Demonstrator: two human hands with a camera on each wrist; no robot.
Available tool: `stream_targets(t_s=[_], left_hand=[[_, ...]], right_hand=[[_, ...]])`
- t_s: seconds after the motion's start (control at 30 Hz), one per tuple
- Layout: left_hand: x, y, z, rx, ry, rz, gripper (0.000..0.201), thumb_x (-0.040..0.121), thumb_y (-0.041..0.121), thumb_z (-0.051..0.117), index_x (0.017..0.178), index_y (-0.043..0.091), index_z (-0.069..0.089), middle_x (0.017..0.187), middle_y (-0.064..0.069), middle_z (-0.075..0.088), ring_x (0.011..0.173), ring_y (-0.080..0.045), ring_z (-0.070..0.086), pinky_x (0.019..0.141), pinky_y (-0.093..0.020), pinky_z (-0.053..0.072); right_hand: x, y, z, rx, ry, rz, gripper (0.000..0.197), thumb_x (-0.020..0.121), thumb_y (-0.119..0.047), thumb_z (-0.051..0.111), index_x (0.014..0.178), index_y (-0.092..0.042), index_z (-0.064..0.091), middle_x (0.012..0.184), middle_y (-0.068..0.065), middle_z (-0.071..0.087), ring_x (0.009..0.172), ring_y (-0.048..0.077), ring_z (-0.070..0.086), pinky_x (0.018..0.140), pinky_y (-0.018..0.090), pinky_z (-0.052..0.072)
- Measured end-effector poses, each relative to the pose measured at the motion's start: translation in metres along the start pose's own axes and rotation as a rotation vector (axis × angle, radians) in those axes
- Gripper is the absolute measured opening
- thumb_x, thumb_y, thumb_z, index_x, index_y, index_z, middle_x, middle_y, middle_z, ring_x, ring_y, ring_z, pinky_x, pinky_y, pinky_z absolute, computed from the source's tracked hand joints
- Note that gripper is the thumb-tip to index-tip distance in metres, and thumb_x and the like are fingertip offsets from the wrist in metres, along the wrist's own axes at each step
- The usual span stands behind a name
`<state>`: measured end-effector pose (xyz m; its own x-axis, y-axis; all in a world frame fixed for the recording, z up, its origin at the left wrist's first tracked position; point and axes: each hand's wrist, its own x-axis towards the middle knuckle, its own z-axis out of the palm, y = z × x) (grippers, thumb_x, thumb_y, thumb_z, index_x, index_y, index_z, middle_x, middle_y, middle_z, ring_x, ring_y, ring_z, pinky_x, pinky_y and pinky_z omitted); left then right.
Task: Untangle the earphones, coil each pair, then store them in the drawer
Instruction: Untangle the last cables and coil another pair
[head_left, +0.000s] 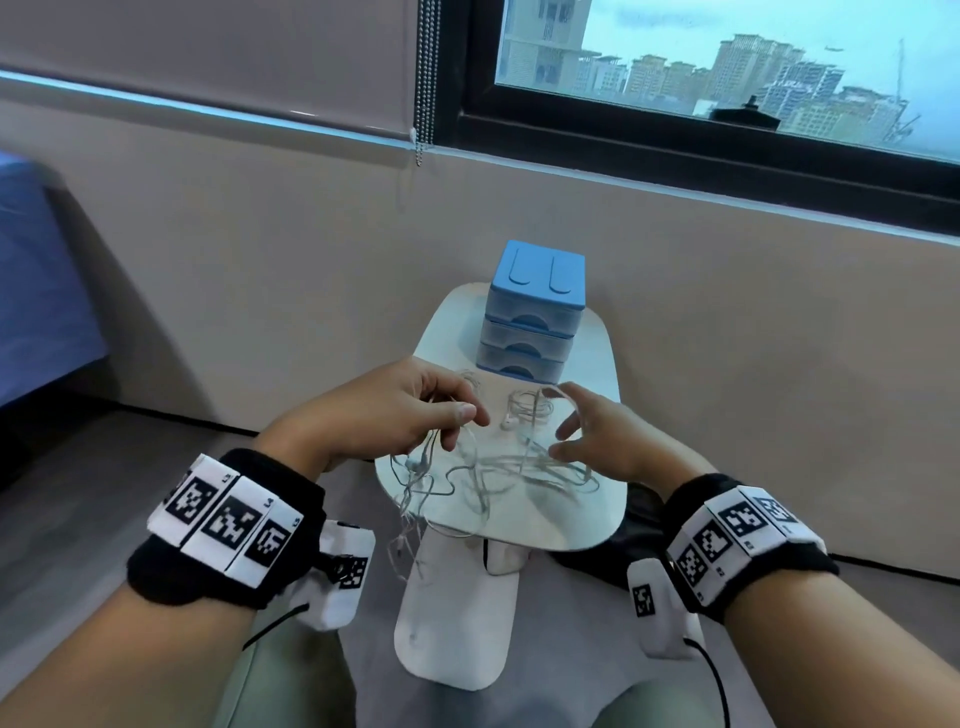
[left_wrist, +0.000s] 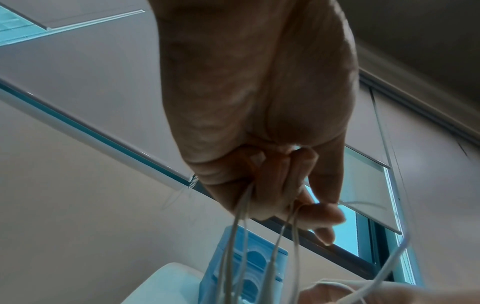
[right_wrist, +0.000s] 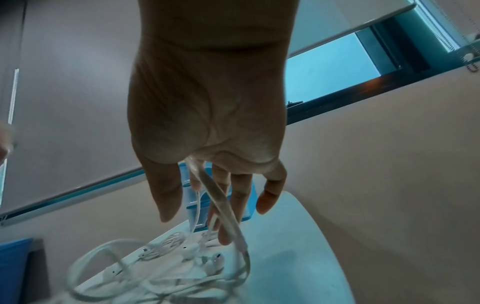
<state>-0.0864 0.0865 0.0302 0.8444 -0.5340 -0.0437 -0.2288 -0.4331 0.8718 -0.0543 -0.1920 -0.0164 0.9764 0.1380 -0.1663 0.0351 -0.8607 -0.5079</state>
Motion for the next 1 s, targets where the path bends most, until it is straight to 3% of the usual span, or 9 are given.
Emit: stream_targets(t_s=[0.13, 0.2, 0.3, 0.37, 0.5, 0.63, 0.83, 0.93, 1.0], left_hand=[[0.0, 0.007, 0.009, -0.043, -0.034, -0.004, 0.026, 0.107, 0.012, 0.051, 0.109, 0.017, 0.076, 0.081, -0.004, 0.07, 0.053, -0.013, 0.05, 0.05, -0.021, 0.04], [0.0, 0.01, 0.014, -0.048, -0.039, -0.002, 0.027, 0.107, 0.01, 0.049, 0.11, 0.016, 0.075, 0.084, -0.006, 0.072, 0.055, -0.015, 0.054, 0.051, -0.021, 0.042], [-0.003, 0.011, 0.019, -0.028, -0.051, -0.003, 0.024, 0.106, 0.01, 0.051, 0.112, 0.015, 0.074, 0.084, -0.004, 0.072, 0.056, -0.016, 0.054, 0.052, -0.021, 0.043], [-0.005, 0.009, 0.022, -0.013, -0.061, -0.009, 0.022, 0.106, 0.013, 0.053, 0.111, 0.018, 0.074, 0.082, -0.002, 0.071, 0.058, -0.017, 0.054, 0.053, -0.023, 0.042], [-0.009, 0.003, 0.022, 0.003, -0.051, -0.044, 0.021, 0.106, 0.016, 0.054, 0.11, 0.019, 0.074, 0.08, -0.001, 0.07, 0.058, -0.017, 0.053, 0.053, -0.023, 0.042], [-0.012, -0.001, 0.021, -0.019, -0.061, -0.066, 0.021, 0.106, 0.016, 0.054, 0.111, 0.017, 0.074, 0.078, -0.002, 0.068, 0.055, -0.014, 0.048, 0.051, -0.019, 0.041], [-0.012, -0.001, 0.019, -0.065, -0.037, -0.056, 0.023, 0.107, 0.014, 0.052, 0.112, 0.015, 0.074, 0.076, -0.002, 0.066, 0.05, -0.011, 0.046, 0.05, -0.021, 0.04], [-0.013, 0.003, 0.019, -0.103, -0.032, -0.03, 0.023, 0.107, 0.011, 0.051, 0.115, 0.012, 0.073, 0.077, -0.003, 0.067, 0.05, -0.012, 0.049, 0.05, -0.023, 0.041], [-0.014, 0.006, 0.018, -0.132, -0.029, -0.01, 0.023, 0.107, 0.01, 0.05, 0.116, 0.011, 0.072, 0.08, -0.005, 0.068, 0.05, -0.012, 0.053, 0.051, -0.024, 0.042]], right_hand=[[-0.003, 0.007, 0.006, -0.059, 0.105, 0.177, 0.069, 0.088, -0.033, 0.075, 0.146, -0.035, 0.038, 0.116, 0.001, 0.063, 0.104, 0.025, 0.062, 0.1, 0.046, 0.051], [-0.006, 0.01, 0.009, -0.056, 0.166, 0.248, 0.062, 0.091, -0.036, 0.07, 0.145, -0.033, 0.04, 0.113, 0.002, 0.062, 0.106, 0.028, 0.062, 0.1, 0.05, 0.05], [-0.013, 0.008, 0.011, 0.025, 0.171, 0.261, 0.029, 0.099, -0.036, 0.057, 0.117, -0.014, 0.065, 0.106, 0.011, 0.071, 0.096, 0.028, 0.066, 0.081, 0.035, 0.055], [-0.018, 0.004, 0.01, 0.225, 0.15, 0.274, 0.032, 0.102, -0.032, 0.051, 0.098, -0.009, 0.072, 0.09, 0.01, 0.073, 0.08, 0.023, 0.064, 0.063, 0.029, 0.047], [-0.017, 0.001, 0.002, 0.319, 0.26, 0.325, 0.035, 0.1, -0.03, 0.051, 0.086, -0.009, 0.075, 0.074, 0.004, 0.063, 0.066, 0.019, 0.054, 0.055, 0.028, 0.039], [-0.011, 0.002, 0.0, 0.672, 0.269, 0.345, 0.032, 0.104, -0.024, 0.047, 0.092, -0.001, 0.067, 0.062, 0.005, 0.044, 0.044, 0.016, 0.036, 0.043, 0.022, 0.027], [0.002, 0.009, -0.002, 1.067, 0.451, 0.319, 0.013, 0.102, -0.013, 0.06, 0.108, -0.001, 0.057, 0.08, 0.013, 0.052, 0.064, 0.027, 0.062, 0.051, 0.025, 0.057], [0.008, 0.032, 0.009, 0.985, 0.354, 0.406, 0.038, 0.094, -0.013, 0.072, 0.124, -0.008, 0.048, 0.104, 0.013, 0.057, 0.082, 0.028, 0.065, 0.064, 0.032, 0.057], [0.008, 0.045, 0.018, 0.882, 0.338, 0.433, 0.054, 0.086, -0.015, 0.078, 0.131, -0.009, 0.049, 0.109, 0.008, 0.058, 0.081, 0.021, 0.06, 0.061, 0.029, 0.052]])
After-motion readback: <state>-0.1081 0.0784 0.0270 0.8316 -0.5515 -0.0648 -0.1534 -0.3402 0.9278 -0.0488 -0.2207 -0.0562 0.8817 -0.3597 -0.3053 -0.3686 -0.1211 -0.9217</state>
